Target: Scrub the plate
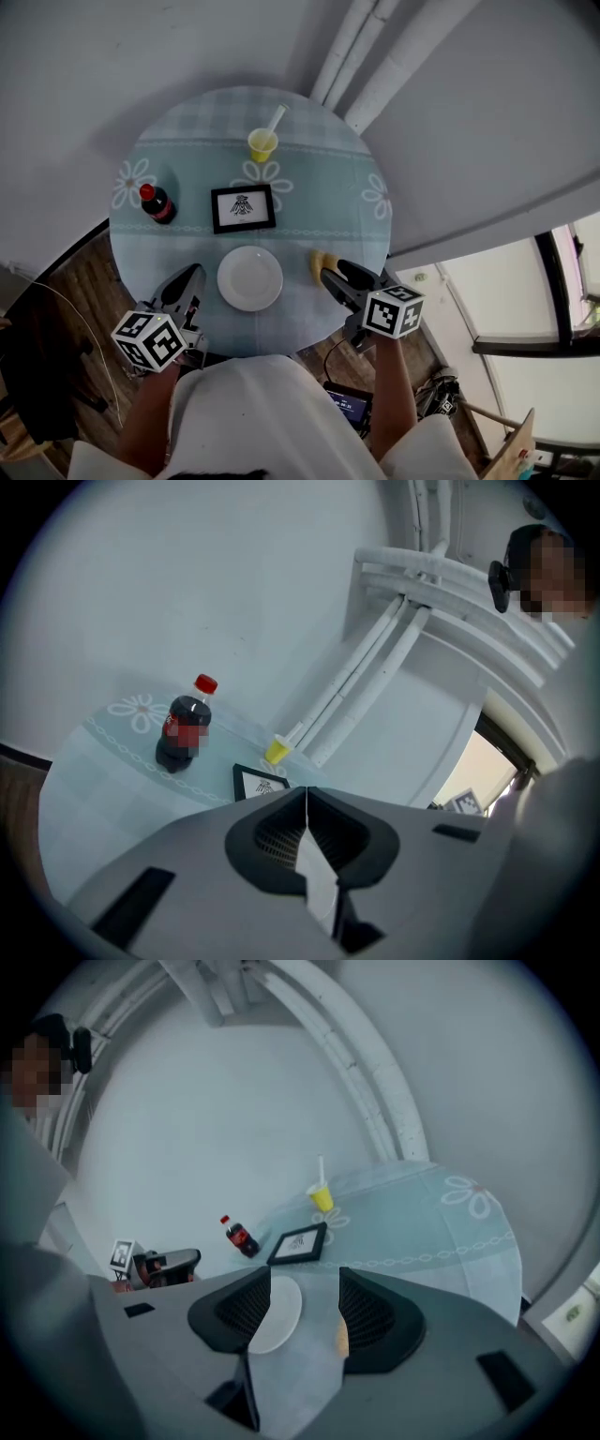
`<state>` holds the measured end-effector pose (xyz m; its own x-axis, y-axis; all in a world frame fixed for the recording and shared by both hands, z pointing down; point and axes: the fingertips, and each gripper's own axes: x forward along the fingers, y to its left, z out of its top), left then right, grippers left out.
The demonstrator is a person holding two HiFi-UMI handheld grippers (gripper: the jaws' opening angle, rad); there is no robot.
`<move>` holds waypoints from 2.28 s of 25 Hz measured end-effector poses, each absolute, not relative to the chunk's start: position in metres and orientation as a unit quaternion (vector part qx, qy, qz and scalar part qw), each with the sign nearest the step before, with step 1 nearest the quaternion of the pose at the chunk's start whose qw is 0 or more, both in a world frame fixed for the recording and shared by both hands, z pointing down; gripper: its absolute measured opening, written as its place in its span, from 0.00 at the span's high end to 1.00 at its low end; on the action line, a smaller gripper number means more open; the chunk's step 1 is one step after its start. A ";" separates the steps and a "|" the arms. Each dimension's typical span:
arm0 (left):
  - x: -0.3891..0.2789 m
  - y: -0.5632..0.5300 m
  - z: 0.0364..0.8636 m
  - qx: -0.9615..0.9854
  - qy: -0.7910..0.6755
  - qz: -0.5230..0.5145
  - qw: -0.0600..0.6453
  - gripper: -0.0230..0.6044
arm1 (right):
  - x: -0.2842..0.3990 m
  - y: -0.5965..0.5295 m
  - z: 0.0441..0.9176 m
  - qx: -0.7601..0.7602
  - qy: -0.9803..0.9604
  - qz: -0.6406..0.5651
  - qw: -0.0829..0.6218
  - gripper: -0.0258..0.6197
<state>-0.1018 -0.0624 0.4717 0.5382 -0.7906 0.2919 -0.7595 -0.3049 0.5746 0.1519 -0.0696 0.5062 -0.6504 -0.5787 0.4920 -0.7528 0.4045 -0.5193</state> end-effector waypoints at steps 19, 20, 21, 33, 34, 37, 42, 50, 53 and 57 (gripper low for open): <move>-0.105 -0.058 0.420 0.820 -0.477 -0.063 0.311 0.88 | 0.150 -0.041 0.422 0.522 -0.825 0.210 0.049 0.75; -0.104 -0.057 0.422 0.819 -0.477 -0.061 0.312 0.88 | 0.148 -0.038 0.423 0.525 -0.824 0.211 0.044 0.77; -0.102 -0.055 0.424 0.819 -0.476 -0.059 0.315 0.88 | 0.147 -0.037 0.423 0.528 -0.821 0.211 0.039 0.79; -0.097 -0.038 0.432 0.834 -0.462 -0.018 0.301 0.89 | 0.142 -0.029 0.455 0.586 -0.771 0.231 0.095 0.89; -0.098 -0.037 0.432 0.835 -0.464 -0.015 0.297 0.91 | 0.139 -0.027 0.455 0.585 -0.773 0.226 0.098 0.90; -0.097 -0.035 0.434 0.843 -0.459 -0.003 0.281 0.94 | 0.134 -0.025 0.454 0.583 -0.777 0.217 0.100 0.90; -0.096 -0.034 0.432 0.846 -0.458 0.003 0.275 0.95 | 0.130 -0.025 0.450 0.584 -0.779 0.203 0.103 0.91; -0.097 -0.033 0.437 0.842 -0.458 0.008 0.284 0.95 | 0.132 -0.021 0.455 0.573 -0.786 0.205 0.114 0.91; -0.098 -0.032 0.441 0.843 -0.456 0.014 0.286 0.95 | 0.133 -0.019 0.457 0.559 -0.794 0.214 0.110 0.91; -0.092 -0.033 0.444 0.845 -0.448 0.020 0.292 0.95 | 0.142 -0.017 0.455 0.531 -0.811 0.215 0.117 0.91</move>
